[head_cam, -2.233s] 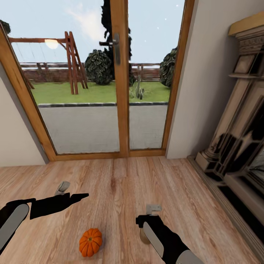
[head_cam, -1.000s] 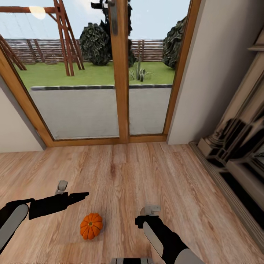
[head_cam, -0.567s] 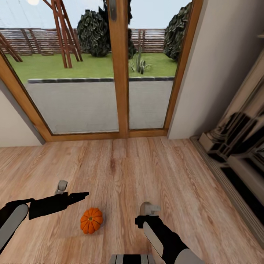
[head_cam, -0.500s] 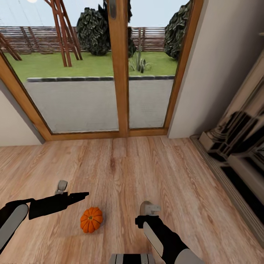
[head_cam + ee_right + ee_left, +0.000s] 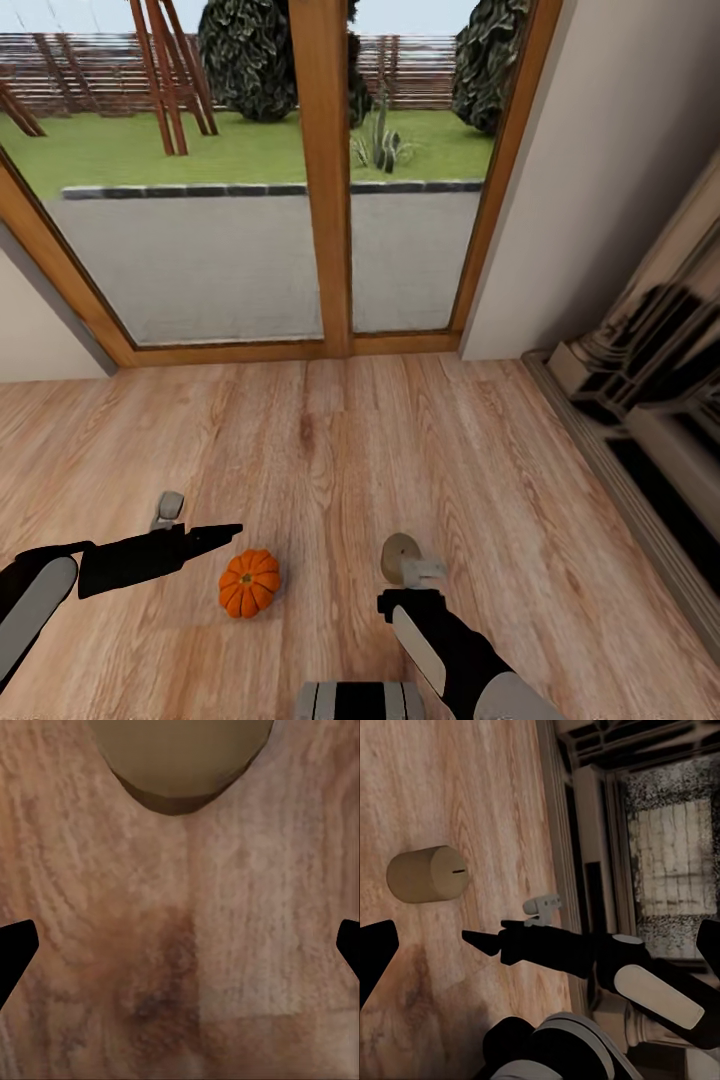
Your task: Place each of the two pumpkins and all three candles from the living room inside a cabinet in the living room (use any cabinet), then make sure every cabinet is closed, and position the cauldron so it is next to a table in the living room.
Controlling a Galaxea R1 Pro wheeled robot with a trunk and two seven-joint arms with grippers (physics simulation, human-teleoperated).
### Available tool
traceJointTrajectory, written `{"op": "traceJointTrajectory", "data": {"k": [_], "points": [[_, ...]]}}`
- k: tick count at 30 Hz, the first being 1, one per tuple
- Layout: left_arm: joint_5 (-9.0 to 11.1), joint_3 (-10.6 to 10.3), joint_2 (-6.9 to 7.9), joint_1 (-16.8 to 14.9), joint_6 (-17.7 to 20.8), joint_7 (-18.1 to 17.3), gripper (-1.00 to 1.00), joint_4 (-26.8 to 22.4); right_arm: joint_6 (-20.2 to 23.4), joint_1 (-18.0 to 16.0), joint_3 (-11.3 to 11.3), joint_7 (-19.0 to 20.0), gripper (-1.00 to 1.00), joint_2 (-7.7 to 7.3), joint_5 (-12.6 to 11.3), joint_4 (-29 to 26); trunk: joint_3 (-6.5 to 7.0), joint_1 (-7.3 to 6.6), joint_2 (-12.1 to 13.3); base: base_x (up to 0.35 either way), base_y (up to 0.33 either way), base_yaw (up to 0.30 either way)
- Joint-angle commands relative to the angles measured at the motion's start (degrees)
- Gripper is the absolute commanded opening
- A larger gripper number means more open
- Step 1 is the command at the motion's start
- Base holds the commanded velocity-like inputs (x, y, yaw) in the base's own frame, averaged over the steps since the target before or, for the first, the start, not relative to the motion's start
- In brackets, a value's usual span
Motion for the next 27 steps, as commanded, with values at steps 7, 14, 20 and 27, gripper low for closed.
{"op": "traceJointTrajectory", "data": {"k": [7, 14, 20, 27], "points": [[0.1, 0.0, 0.03, 0.0, 0.2, -0.1, 1.0, 0.0, -0.5, -0.3, 0.3, -0.5, 1.0, -0.05, -0.7, 0.5, -0.94, 0.09, -0.1, 0.0, 0.0, 0.0], [0.1, 0.0, 0.03, 0.0, 0.2, -0.1, 1.0, 0.0, -0.5, -0.3, 0.3, -0.5, 1.0, -0.05, -0.8, 0.6, -0.94, 0.09, -0.1, 0.0, 0.0, 0.0], [0.0, 0.0, 0.03, 0.0, 0.2, -0.1, 1.0, 0.0, -0.5, -0.3, 0.3, -0.5, 1.0, -0.05, -0.8, 0.6, -0.94, 0.09, -0.1, 0.127, 0.0, 0.0], [0.0, 0.0, 0.08, 0.0, 0.2, -0.1, 1.0, 0.2, -0.4, -0.3, 0.3, -0.3, 1.0, -0.1, -0.4, 0.6, -0.94, 0.09, -0.1, 0.03, 0.0, 0.0]]}}
